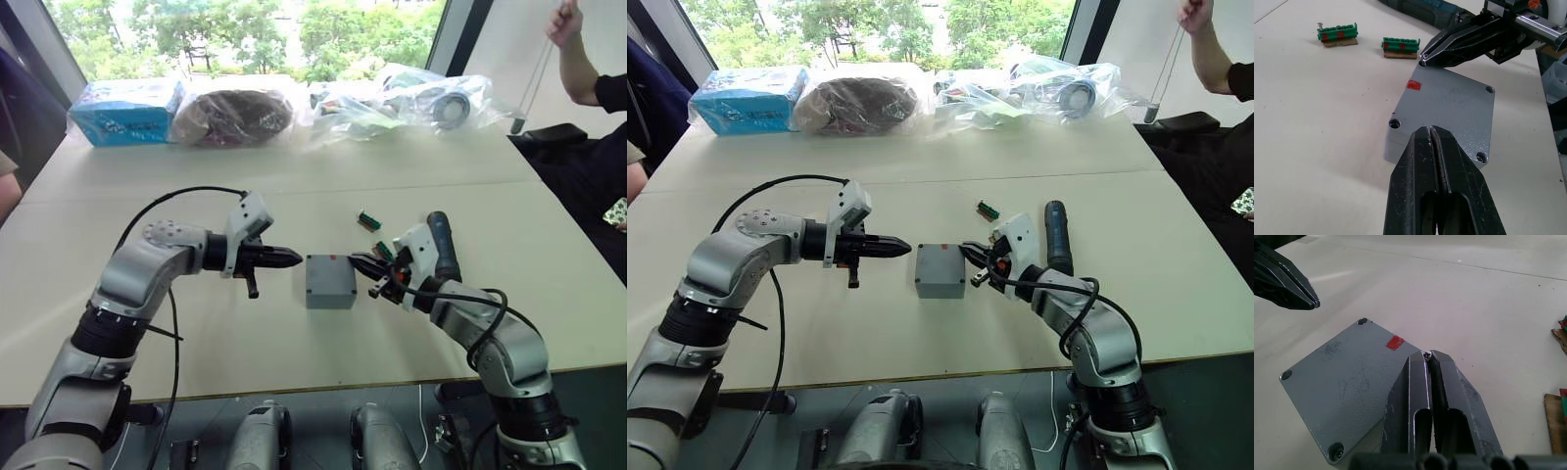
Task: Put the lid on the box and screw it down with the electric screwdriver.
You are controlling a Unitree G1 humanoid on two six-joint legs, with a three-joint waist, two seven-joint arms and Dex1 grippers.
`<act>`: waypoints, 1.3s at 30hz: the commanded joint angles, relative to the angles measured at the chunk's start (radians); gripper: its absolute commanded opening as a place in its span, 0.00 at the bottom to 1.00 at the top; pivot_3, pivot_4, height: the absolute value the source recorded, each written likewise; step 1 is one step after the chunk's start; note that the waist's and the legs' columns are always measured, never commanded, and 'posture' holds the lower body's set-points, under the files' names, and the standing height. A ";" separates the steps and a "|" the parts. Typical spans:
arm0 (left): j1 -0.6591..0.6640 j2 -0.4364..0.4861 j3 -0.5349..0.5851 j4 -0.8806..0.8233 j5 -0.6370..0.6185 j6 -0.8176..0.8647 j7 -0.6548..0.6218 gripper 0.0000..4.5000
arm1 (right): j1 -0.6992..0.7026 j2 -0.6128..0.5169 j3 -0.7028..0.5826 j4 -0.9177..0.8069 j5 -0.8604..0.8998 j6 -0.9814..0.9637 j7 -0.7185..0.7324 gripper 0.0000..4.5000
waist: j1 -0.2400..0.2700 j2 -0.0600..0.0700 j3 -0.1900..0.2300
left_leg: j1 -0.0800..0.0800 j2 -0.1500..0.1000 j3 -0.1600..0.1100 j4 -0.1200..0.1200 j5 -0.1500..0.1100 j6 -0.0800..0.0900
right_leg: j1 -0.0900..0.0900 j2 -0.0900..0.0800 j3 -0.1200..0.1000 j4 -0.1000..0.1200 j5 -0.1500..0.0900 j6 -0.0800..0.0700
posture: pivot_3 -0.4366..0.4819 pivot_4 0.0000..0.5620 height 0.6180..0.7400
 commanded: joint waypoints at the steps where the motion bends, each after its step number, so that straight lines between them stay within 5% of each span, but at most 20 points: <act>1: -0.025 -0.003 0.012 -0.012 -0.003 -0.021 -0.003 0.00 | -0.012 -0.021 -0.003 -0.009 0.002 0.001 0.012 0.28 | 0.000 0.000 0.000 | 0.000 0.000 0.000 0.000 0.000 0.000 | 0.000 0.000 0.000 0.000 0.000 0.000 | 0.48 0.27 1.00; 8: -0.015 -0.016 0.028 -0.034 -0.023 -0.017 0.008 0.00 | -0.027 -0.083 -0.047 -0.077 0.044 0.067 0.018 0.90 | 0.001 0.000 0.000 | 0.000 0.000 0.000 0.000 0.000 0.000 | 0.000 0.000 0.000 0.000 0.000 0.000 | 0.48 0.27 1.00; 14: -0.019 -0.030 0.024 -0.070 -0.045 -0.029 -0.005 0.00 | -0.119 -0.179 -0.277 -0.170 0.278 0.381 -0.033 0.96 | 0.003 0.000 0.000 | 0.000 0.000 0.000 0.000 0.000 0.000 | 0.000 0.000 0.000 0.000 0.000 0.000 | 0.48 0.27 1.00; 20: -0.052 -0.074 -0.047 -0.084 -0.005 -0.106 -0.029 0.00 | -0.386 -0.348 -0.381 0.114 0.270 0.830 -0.139 0.96 | 0.007 0.000 0.000 | 0.000 0.000 0.000 0.000 0.000 0.000 | 0.000 -0.002 0.000 0.000 0.000 -0.001 | 0.48 0.27 1.00; 28: -0.073 -0.084 -0.090 -0.082 0.039 -0.182 -0.056 0.00 | -0.614 -0.661 0.018 0.573 0.310 0.902 0.048 0.96 | 0.014 0.000 0.000 | -0.001 0.000 0.002 -0.001 -0.001 0.002 | -0.001 -0.003 0.000 -0.003 -0.002 -0.004 | 0.48 0.27 1.00; 39: -0.009 -0.070 -0.070 -0.165 0.031 -0.141 -0.012 0.00 | -0.802 -0.618 0.381 0.798 0.172 0.839 0.298 0.96 | -0.002 0.000 0.000 | -0.001 0.000 0.003 -0.001 -0.001 0.002 | -0.002 -0.002 0.000 -0.003 0.000 0.000 | 0.48 0.27 1.00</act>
